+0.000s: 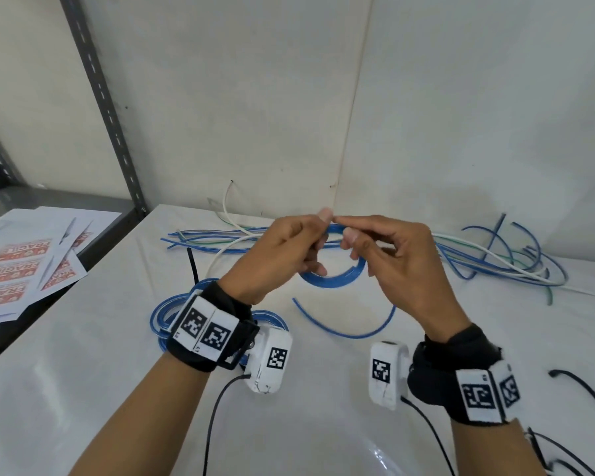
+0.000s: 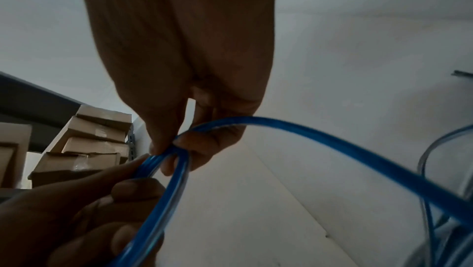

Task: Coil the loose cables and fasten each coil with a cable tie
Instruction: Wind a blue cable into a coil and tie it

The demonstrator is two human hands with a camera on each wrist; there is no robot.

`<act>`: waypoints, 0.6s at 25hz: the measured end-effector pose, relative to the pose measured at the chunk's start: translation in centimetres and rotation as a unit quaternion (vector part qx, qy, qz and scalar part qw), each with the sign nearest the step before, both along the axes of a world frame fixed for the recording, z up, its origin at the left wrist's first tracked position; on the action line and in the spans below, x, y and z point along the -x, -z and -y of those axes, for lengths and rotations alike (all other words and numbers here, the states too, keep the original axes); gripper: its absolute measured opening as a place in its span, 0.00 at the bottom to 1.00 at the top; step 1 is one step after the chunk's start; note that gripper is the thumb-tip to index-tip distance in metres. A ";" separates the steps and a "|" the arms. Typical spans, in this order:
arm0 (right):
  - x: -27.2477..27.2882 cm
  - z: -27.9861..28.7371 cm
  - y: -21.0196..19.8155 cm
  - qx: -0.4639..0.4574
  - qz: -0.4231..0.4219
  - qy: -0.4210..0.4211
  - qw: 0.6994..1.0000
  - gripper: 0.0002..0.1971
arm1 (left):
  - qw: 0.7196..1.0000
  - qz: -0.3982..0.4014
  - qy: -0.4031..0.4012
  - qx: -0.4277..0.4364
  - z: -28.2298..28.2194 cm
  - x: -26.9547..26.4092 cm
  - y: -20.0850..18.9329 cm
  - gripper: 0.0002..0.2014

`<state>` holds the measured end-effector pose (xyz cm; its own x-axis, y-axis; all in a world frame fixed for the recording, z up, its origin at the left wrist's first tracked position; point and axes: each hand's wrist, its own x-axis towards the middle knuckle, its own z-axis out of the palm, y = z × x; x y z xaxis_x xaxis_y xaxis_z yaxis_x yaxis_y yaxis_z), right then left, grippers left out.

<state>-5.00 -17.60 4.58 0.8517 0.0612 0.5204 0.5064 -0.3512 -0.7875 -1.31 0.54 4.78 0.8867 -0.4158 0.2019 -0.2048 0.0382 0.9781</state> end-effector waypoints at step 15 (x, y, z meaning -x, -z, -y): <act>0.2 -2.0 0.0 -0.148 0.027 0.019 0.989 0.11 | 0.991 -0.026 -0.041 0.124 -0.7 -0.4 -0.6 0.24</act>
<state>-5.24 -15.57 4.56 0.8213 -0.1314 0.5551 0.5409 -0.1297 -0.8310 -0.91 1.26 5.40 0.9275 -0.2847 0.2421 -0.1669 0.2643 0.9499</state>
